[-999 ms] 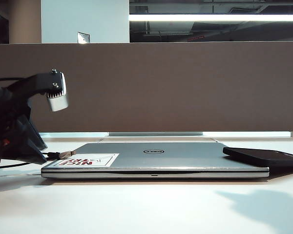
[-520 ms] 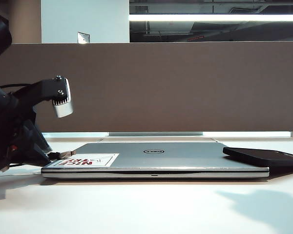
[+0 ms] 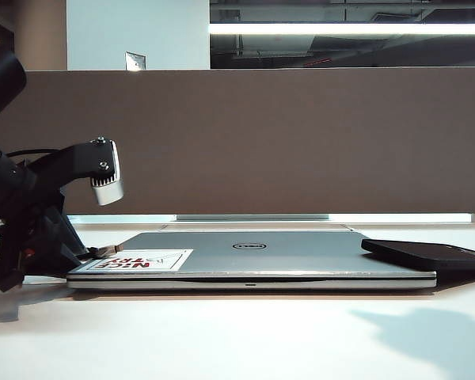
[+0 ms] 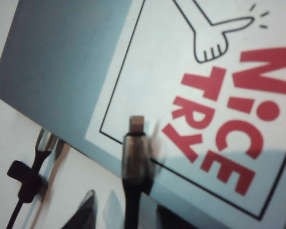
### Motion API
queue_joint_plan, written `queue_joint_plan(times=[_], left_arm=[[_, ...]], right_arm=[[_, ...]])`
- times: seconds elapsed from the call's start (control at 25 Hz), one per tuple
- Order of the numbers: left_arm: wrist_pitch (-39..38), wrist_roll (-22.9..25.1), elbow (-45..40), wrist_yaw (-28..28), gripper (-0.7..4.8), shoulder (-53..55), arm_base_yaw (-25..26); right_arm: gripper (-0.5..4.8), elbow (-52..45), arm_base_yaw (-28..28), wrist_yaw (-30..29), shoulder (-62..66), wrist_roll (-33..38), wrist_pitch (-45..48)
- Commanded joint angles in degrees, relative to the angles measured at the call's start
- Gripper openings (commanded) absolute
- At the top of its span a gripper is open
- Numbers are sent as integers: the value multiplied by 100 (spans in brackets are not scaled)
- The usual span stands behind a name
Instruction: Pick up the charging cable and the phone, plug the charging cable into the charging port on the phone, and finally place them back on the table.
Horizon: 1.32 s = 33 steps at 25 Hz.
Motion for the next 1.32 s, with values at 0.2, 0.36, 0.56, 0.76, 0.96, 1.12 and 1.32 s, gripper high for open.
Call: queue_joint_plan(times=[0.2, 0.36, 0.56, 0.76, 0.96, 1.12, 1.32], left_arm=[[212, 17, 44, 22, 151, 236, 2], [205, 15, 44, 22, 7, 269, 2], [48, -297, 81, 22, -6, 256, 2], [-682, -850, 319, 22, -6, -9, 2], [-1071, -1478, 452, 22, -6, -616, 2], [-1191, -2426, 476, 22, -6, -1279, 0], [-1231, -3637, 476, 22, -6, -1860, 0]], right_arm=[[-6, 22, 0, -9, -11, -13, 140], [-6, 22, 0, -9, -11, -13, 140], [-6, 22, 0, -7, -11, -13, 142], [-6, 22, 0, -7, -11, -13, 247], [-6, 22, 0, 11, -9, -13, 282], [-6, 22, 0, 13, -9, 31, 286], [-6, 22, 0, 17, -7, 92, 289]])
